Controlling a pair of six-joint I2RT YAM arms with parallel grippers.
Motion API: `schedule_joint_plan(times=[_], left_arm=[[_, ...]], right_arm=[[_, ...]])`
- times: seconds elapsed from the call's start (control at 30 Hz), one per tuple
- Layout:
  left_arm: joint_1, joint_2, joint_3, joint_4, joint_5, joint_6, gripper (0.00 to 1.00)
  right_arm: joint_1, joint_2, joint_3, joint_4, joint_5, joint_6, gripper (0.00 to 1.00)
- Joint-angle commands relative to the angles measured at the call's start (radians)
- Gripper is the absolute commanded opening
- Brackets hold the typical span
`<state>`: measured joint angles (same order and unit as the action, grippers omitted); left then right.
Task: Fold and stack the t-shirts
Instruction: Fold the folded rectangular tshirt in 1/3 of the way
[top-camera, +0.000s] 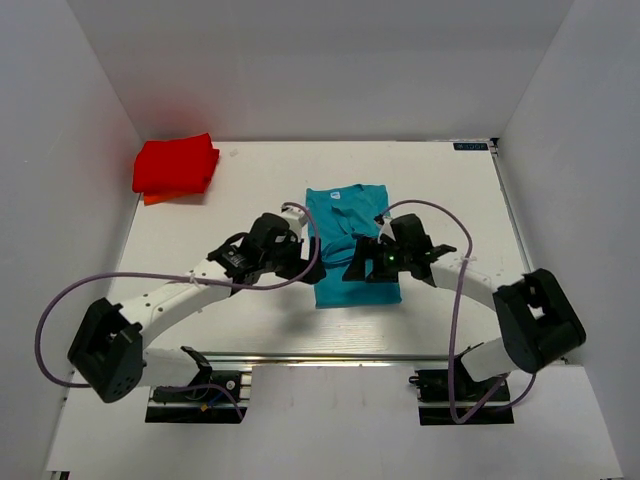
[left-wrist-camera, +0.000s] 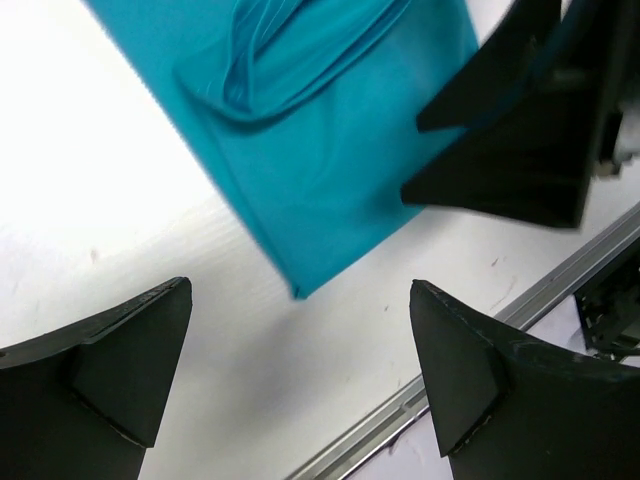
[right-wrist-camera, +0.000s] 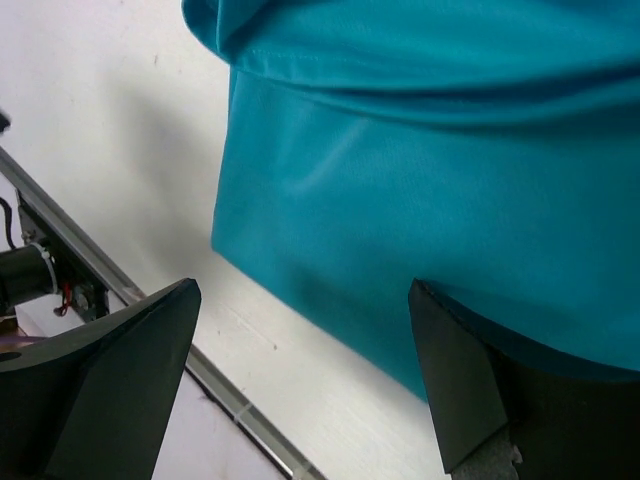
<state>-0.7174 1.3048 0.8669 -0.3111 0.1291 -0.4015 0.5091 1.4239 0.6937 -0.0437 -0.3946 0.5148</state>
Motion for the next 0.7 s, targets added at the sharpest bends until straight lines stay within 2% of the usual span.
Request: schedule_joint_plan(times=[0.0, 0.17, 0.67], left_arm=[[-0.004, -0.101, -0.051, -0.045, -0.054, -0.019, 1.0], [-0.004, -0.145, -0.075, -0.08, -0.097, -0.042, 1.0], [-0.004, -0.154, -0.097, -0.121, -0.085, -0.051, 1.0]], right_arm=[[0.031, 0.059, 0.073, 0.151, 0.02, -0.019, 0.9], [0.048, 0.173, 0.122, 0.257, 0.039, -0.006, 0.9], [0.049, 0.392, 0.378, 0.347, 0.186, -0.041, 0.9]])
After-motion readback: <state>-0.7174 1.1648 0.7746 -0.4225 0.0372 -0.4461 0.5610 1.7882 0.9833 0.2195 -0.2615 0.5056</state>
